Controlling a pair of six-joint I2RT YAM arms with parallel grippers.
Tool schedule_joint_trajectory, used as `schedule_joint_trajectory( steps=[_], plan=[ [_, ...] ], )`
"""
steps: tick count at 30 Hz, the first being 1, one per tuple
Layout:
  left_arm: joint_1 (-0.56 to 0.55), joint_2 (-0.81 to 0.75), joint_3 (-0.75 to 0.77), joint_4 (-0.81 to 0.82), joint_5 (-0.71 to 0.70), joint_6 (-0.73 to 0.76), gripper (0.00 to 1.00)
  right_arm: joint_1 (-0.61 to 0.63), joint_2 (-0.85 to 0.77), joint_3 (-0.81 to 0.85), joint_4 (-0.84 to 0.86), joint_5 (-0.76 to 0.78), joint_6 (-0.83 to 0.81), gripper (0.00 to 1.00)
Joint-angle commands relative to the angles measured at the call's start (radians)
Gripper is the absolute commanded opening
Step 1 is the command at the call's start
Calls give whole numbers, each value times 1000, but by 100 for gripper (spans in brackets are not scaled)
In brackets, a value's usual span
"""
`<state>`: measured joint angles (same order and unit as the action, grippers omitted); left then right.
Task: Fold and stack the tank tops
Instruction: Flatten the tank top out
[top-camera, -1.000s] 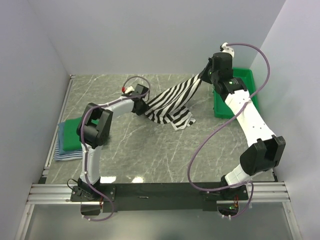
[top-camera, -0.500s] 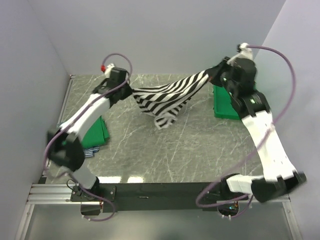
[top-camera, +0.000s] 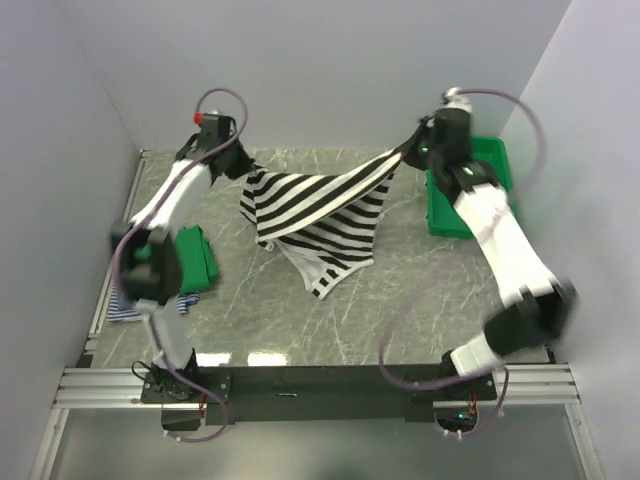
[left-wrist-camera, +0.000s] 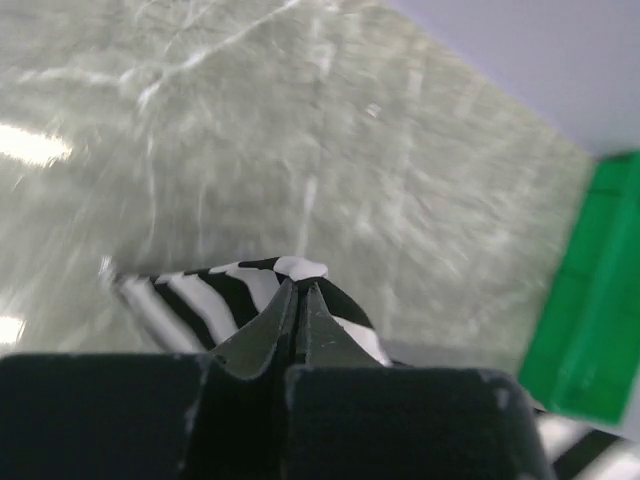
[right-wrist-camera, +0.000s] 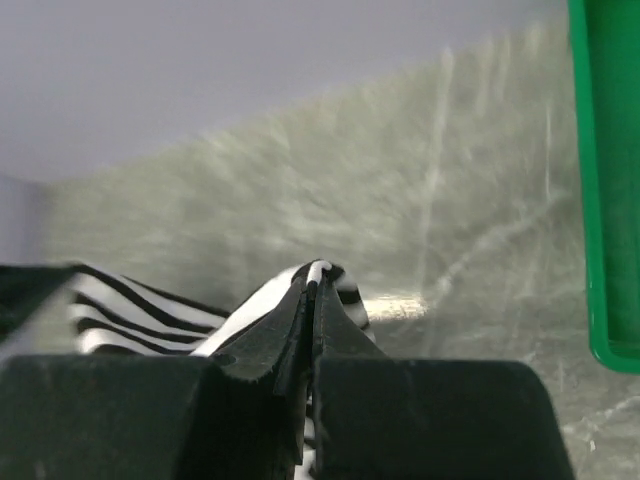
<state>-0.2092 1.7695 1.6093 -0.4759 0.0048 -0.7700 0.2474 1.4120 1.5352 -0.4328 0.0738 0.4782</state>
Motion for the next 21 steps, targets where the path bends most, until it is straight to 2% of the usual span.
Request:
schedule_joint_trajectory(
  steps=[1,3,5,6,7,10,14,17,21],
  plan=[
    [34,278,232,-87,125,61,0,-62,250,49,-105,-44,-4,0],
    [42,417,369,-147,182,80,0,-66,361,89,-130,-49,-3,0],
    [42,462,412,-168,176,89,14,-66,437,114,-164,-71,-10,0],
    [42,461,405,-167,169,90,23,-66,449,96,-153,-71,-6,0],
    [42,447,385,-146,159,89,35,-66,453,74,-136,-72,-3,0],
    [42,328,218,-51,123,78,51,-77,466,-22,-80,-54,10,0],
    [41,161,-12,37,96,23,53,-82,455,-76,-40,-49,23,0],
    [34,-5,-271,118,92,-53,51,-88,450,-92,-26,-42,23,0],
    [-2,-113,-462,212,113,-127,50,-91,447,-107,-9,-57,28,0]
  ],
)
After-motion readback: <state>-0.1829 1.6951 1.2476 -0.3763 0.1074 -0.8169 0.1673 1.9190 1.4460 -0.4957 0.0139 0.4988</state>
